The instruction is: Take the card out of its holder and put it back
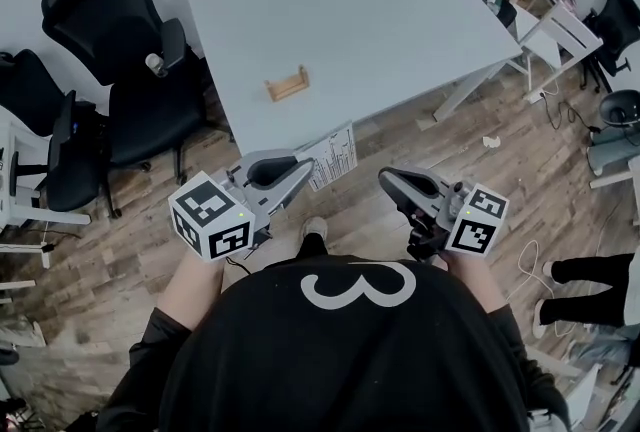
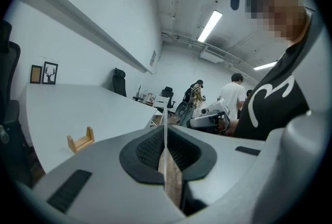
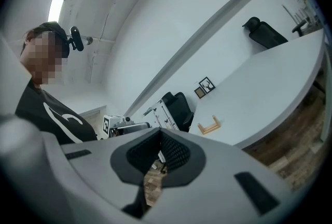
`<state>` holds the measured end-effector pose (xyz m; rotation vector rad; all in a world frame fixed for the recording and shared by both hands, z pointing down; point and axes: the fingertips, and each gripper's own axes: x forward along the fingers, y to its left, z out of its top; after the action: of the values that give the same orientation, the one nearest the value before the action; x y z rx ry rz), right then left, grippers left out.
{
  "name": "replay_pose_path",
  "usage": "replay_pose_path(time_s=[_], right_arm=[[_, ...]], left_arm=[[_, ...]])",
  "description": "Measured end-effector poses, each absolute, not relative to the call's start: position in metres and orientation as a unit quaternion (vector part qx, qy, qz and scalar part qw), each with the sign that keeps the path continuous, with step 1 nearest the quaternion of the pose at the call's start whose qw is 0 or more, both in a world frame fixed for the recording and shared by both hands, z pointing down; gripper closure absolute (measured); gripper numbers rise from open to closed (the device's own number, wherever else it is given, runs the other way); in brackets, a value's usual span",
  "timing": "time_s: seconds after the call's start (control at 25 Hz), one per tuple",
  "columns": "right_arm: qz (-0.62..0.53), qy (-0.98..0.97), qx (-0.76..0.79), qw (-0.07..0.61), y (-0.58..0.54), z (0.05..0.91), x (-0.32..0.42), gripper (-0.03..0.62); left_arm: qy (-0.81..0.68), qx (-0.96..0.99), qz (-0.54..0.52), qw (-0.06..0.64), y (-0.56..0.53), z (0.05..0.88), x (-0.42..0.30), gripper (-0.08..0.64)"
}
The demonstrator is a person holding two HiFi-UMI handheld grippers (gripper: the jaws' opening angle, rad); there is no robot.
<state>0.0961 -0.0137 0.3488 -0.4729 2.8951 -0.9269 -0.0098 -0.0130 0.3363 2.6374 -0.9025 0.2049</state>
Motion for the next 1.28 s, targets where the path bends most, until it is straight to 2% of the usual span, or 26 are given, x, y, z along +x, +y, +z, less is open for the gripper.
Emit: replay_pose_path(time_s=[1.28], right_arm=[[-0.316,0.935,-0.161,0.029,-0.007,0.359,0.1,0.583]], left_arm=[[-0.308,0.93,0.05,0.192,-0.01,0.339,-0.014,0.535]])
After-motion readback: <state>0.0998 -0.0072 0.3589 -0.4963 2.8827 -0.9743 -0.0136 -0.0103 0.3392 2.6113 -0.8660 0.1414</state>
